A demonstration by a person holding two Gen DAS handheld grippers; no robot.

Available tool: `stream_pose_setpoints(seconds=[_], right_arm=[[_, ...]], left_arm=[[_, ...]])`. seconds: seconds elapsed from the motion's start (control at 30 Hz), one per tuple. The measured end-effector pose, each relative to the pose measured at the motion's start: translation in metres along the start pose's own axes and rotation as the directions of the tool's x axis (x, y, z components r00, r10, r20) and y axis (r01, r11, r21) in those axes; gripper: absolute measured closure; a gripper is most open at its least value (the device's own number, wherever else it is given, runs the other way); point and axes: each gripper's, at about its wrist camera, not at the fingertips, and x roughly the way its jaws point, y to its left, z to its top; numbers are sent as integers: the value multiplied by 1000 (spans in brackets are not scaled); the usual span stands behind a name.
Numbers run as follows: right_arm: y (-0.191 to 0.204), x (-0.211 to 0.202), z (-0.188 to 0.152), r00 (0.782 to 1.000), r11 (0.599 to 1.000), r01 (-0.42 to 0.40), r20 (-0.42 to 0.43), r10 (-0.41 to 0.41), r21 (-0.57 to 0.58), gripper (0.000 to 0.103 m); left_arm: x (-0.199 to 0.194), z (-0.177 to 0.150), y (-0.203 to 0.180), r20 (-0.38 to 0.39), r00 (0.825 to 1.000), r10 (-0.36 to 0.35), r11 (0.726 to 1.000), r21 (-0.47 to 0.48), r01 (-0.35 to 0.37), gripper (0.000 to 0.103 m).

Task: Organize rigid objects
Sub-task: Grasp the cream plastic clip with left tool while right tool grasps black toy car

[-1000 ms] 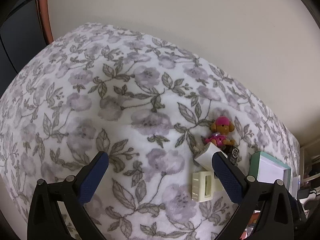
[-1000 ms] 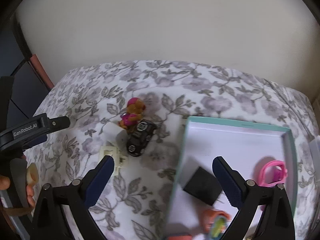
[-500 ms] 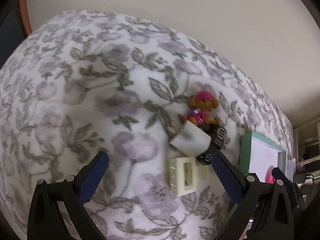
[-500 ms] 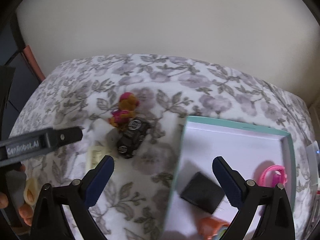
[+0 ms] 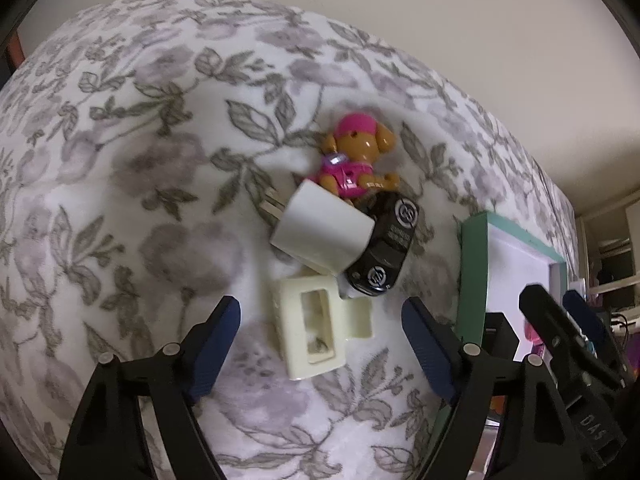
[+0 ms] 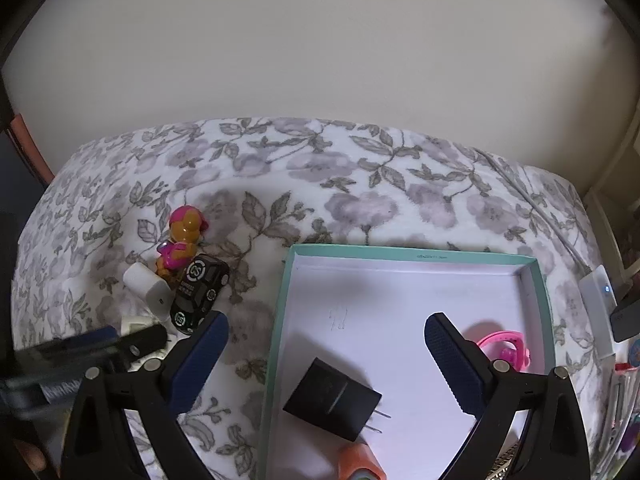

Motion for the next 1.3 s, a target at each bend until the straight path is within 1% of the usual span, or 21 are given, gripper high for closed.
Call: stream_pose_setpoints(seconds=[0.03,0.1,0.23,0.27,0.3,0.43,0.57,0.83,0.93,1.0,1.07,1.13,1.2,1.27,1.3], right_arm=[[1,1,1,1000,1000,-8,-3,8,2,3],[7,2,4,1000,1000,-30,-9,30,4,3],[17,4,9,998,998,-62,-16,62,-3,4],[20,4,11,998,998,-68,-17,68,-3,5],[22,5,12,997,997,-77,-22,77,-2,5],[31,11,16,994,995,-100,-39,100,-2,8],[40,19,17,991,993,-120,-59,120,1,14],[60,35,17,986,990,-141,-89,140,-6,18],[64,40,17,984,988,-152,-96,151,6,19],[66,44,18,983,989,-150,-104,150,7,20],[70,48,18,984,990,-142,-113,140,-3,25],[73,53,17,983,991,-137,-122,135,-9,26],[75,58,16,983,991,-134,-128,132,-7,27],[77,63,16,983,992,-124,-140,122,-10,32],[79,67,15,983,993,-118,-146,115,-12,33]], left_arm=[[1,0,-2,-5,1000,-4,1000,5,4,26],[4,-1,-6,-15,1000,-10,1000,15,10,36],[8,-1,-8,-20,1000,4,1000,18,-4,44],[8,-1,-7,-19,1000,6,1000,16,-6,48],[7,-1,-6,-17,1000,11,1000,14,-11,50],[8,-1,-5,-18,1000,8,1000,12,-8,50],[6,0,1,-17,1000,2,1000,-16,-2,50],[-5,5,35,10,999,53,993,-103,-52,50],[-7,8,47,21,998,60,989,-135,-57,50],[-9,9,55,29,997,69,986,-154,-64,50],[-11,9,62,38,996,82,983,-170,-74,50],[-12,10,69,44,995,92,979,-186,-82,50],[-12,11,75,48,995,83,977,-203,-72,50],[-12,11,77,51,995,86,975,-209,-74,50],[-12,12,78,53,995,86,975,-209,-73,50]])
